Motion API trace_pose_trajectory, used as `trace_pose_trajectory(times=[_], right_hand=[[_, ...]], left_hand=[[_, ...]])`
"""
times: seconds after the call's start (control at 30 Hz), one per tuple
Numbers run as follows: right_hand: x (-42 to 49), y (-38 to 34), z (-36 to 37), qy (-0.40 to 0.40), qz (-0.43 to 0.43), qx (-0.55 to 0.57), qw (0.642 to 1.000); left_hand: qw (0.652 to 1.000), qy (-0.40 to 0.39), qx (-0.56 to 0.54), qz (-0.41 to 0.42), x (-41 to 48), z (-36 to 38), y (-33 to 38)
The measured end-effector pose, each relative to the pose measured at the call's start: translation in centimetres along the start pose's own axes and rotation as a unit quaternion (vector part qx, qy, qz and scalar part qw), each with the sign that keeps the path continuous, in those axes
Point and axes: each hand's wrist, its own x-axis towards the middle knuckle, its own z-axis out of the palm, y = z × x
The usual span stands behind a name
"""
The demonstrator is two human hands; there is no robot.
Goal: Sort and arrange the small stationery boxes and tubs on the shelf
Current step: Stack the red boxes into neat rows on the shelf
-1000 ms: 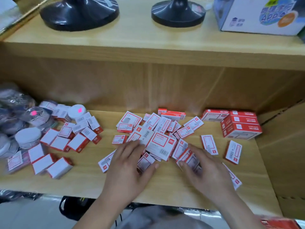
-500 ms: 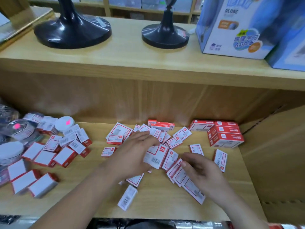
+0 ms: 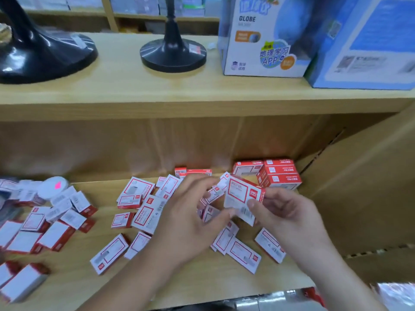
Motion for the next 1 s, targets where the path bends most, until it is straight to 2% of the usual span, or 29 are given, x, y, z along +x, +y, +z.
trace_pose_trajectory(times=[0.1, 0.17, 0.23, 0.3, 0.37, 0.47, 0.53, 0.7, 0.8, 0.87, 0.93, 1.0], right_hand=[[-0.2, 0.4, 1.4, 0.046, -0.025, 0.003, 0.999], [-0.5, 0.5, 2.0, 0.017, -0.032, -0.004, 0.999], [-0.6, 0.5, 1.7, -0.021, -0.035, -0.029, 0.999], [0.0, 1.0, 0.5, 0.000, -0.038, -0.075, 0.996], [0.8, 1.2, -0.7, 0.007, -0.024, -0.087, 0.996], [1.7, 1.0, -1.3, -0.075, 0.025, 0.040, 0.996], [2.1, 1.0, -1.4, -0.082, 0.030, 0.058, 0.995], [3.0, 1.6, -2.7, -0.070, -0.012, -0.002, 0.997], [3.6, 0.8, -3.1, -0.103, -0.101, -0.126, 0.981], [4.4, 0.5, -3.1, -0.102, -0.139, -0.179, 0.969], [5.2, 0.6, -3.4, -0.038, -0.134, -0.153, 0.978], [6.0, 0.9, -4.2, 0.000, -0.105, -0.118, 0.987]], left_hand=[[0.998, -0.063, -0.028, 0.010, -0.8, 1.6, 2.3], [0.999, -0.052, -0.011, 0.010, -0.8, 2.5, 2.5], [0.995, -0.034, -0.079, -0.052, -0.3, 2.6, 1.8], [0.970, -0.021, -0.200, -0.134, 0.1, 1.9, 1.1], [0.939, -0.046, -0.286, -0.183, 0.4, 1.0, 1.3], [0.915, -0.083, -0.340, -0.201, 0.7, 0.6, 1.8], [0.923, -0.081, -0.319, -0.199, 0.8, 1.0, 1.6], [0.963, -0.051, -0.202, -0.171, 2.3, 2.0, 0.5], [0.990, -0.084, -0.097, -0.055, 3.5, 2.5, 0.9], [0.995, -0.095, -0.043, -0.003, 4.2, 3.3, 1.2], [0.993, -0.082, -0.078, -0.037, 4.9, 4.0, 1.0], [0.970, -0.065, -0.206, -0.108, 5.4, 4.4, 0.6]])
